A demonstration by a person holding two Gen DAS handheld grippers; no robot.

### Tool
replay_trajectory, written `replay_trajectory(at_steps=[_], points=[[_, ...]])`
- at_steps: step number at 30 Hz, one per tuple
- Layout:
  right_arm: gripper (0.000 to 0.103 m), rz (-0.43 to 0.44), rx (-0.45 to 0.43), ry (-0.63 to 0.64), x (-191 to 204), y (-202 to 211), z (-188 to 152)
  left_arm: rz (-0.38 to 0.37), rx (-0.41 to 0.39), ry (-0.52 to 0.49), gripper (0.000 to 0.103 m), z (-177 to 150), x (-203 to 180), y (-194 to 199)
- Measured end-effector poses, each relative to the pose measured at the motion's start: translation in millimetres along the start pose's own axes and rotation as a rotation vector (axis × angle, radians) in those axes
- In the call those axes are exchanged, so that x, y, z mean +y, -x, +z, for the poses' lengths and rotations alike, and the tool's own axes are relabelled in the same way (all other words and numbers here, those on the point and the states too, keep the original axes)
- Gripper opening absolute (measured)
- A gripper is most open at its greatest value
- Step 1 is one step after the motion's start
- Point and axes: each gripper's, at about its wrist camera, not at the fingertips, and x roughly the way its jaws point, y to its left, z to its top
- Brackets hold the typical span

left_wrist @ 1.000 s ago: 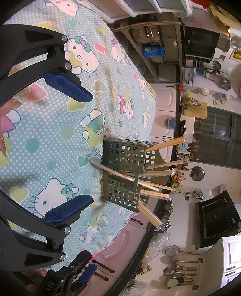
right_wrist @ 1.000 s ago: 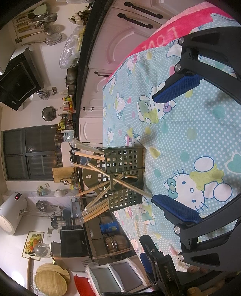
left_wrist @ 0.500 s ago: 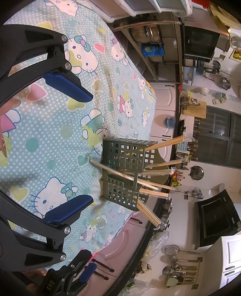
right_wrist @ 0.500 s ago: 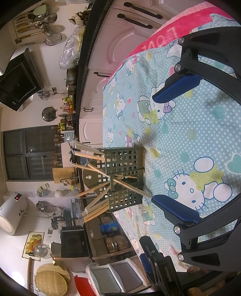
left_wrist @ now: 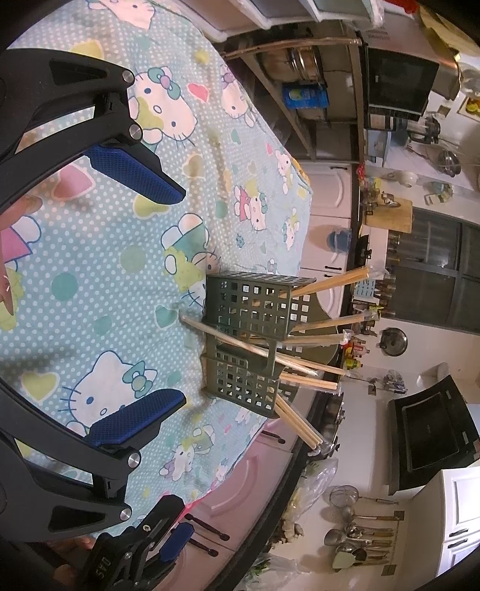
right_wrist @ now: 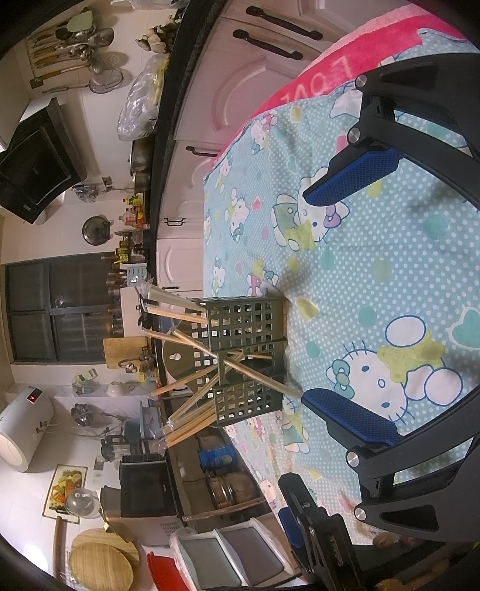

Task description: Organize utensils

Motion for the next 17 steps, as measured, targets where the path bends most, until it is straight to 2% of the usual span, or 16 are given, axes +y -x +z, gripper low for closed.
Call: replay_trajectory(at_steps=[5,8,10,14,17], points=[[0.096,-0.001,0.014,-0.012,-1,-2,0,-0.025,0.038,0.051,0.092,-3,7,-5],[0.096,-0.044,0.051,-0.046,-15,-8,5,-0.009,0.050,0.081,0.092,3,16,-7],[0.096,-0.108,0.078,-0.062,-31,-13,10,0.052,0.065,0.076,0.092,14,28,-10],[0.096,-0.281,0.283,-0.118,-93,-56,22,0.222,0.170,0.077,0.092,39,76,-42],[0.096,-0.334,0.422,-0.165,-132,-88,20,0.333,0.219,0.082,0.092,52,112,-72]])
